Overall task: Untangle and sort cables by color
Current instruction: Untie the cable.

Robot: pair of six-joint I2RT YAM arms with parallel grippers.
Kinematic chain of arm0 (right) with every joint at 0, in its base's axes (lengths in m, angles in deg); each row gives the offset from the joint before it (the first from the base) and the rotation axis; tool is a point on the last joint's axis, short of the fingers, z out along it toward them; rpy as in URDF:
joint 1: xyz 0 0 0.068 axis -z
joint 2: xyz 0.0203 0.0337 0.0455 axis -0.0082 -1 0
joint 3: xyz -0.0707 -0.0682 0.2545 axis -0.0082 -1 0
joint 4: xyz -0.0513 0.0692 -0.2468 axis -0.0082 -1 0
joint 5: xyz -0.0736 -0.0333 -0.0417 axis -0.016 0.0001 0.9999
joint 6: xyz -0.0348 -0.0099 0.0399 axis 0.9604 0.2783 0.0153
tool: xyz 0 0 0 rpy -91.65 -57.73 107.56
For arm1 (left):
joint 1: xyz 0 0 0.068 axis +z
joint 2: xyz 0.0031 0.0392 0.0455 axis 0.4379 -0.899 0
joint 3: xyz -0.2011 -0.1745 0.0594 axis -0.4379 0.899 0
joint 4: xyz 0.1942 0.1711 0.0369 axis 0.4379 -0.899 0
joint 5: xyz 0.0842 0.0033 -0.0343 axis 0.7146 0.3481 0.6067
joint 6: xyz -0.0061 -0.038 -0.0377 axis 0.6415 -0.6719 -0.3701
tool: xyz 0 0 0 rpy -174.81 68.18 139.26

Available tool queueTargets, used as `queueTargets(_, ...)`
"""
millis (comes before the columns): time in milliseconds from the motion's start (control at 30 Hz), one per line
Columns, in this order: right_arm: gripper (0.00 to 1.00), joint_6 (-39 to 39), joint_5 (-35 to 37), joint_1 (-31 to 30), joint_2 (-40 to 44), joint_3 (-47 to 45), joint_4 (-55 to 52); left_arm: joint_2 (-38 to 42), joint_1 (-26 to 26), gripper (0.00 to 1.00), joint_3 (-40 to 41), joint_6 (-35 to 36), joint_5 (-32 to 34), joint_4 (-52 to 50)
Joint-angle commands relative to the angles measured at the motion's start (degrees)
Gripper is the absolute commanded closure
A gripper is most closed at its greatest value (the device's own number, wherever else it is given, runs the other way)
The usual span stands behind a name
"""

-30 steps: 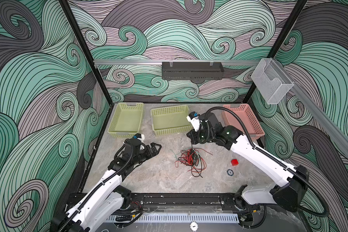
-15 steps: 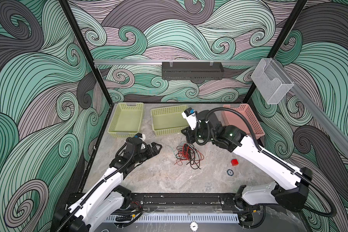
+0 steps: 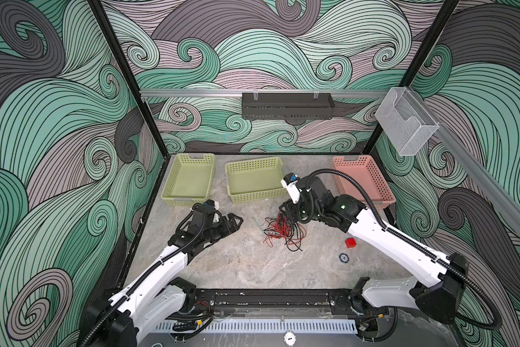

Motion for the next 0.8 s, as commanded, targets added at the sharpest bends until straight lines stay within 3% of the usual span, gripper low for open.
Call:
queueTargets(0, 0.65, -2.8, -2.5, 6.7, -2.9, -4.5, -1.3, -1.1, -0.7, 0.09, -1.2, 0.4, -1.3, 1.6)
queueTargets(133, 0.71, -3.1, -7.3, 9.9, -9.5, -7.9, -0.1, -3.1, -1.2, 0.09, -1.7, 0.2, -2.3, 2.3)
queueTargets(367, 0.62, -2.2, -14.4, 10.1, -15.1, -11.8, 5.1, -6.5, -3.2, 0.09, -2.9, 0.7, -3.6, 2.2)
queueTargets(400, 0.65, -2.2, -14.8, 10.1, -15.8, -11.7, 5.2, -6.9, -3.4, 0.09, -3.1, 0.8, -3.6, 2.2)
queueTargets(467, 0.87, -1.9, -15.3, 10.2, -16.3, -11.2, 4.6, -7.4, -3.6, 0.10, -3.4, 0.8, -3.6, 2.1)
queueTargets(533, 1.00, -2.2, -14.7, 10.1, -14.2, -11.0, 4.4, -7.7, -3.8, 0.10, -3.8, 0.9, -3.6, 1.8)
queueTargets(767, 1.00, -2.7, -6.4, 7.0, -2.1, -6.2, 0.6, -7.3, -3.8, 0.10, -4.3, 1.3, -2.4, 1.2)
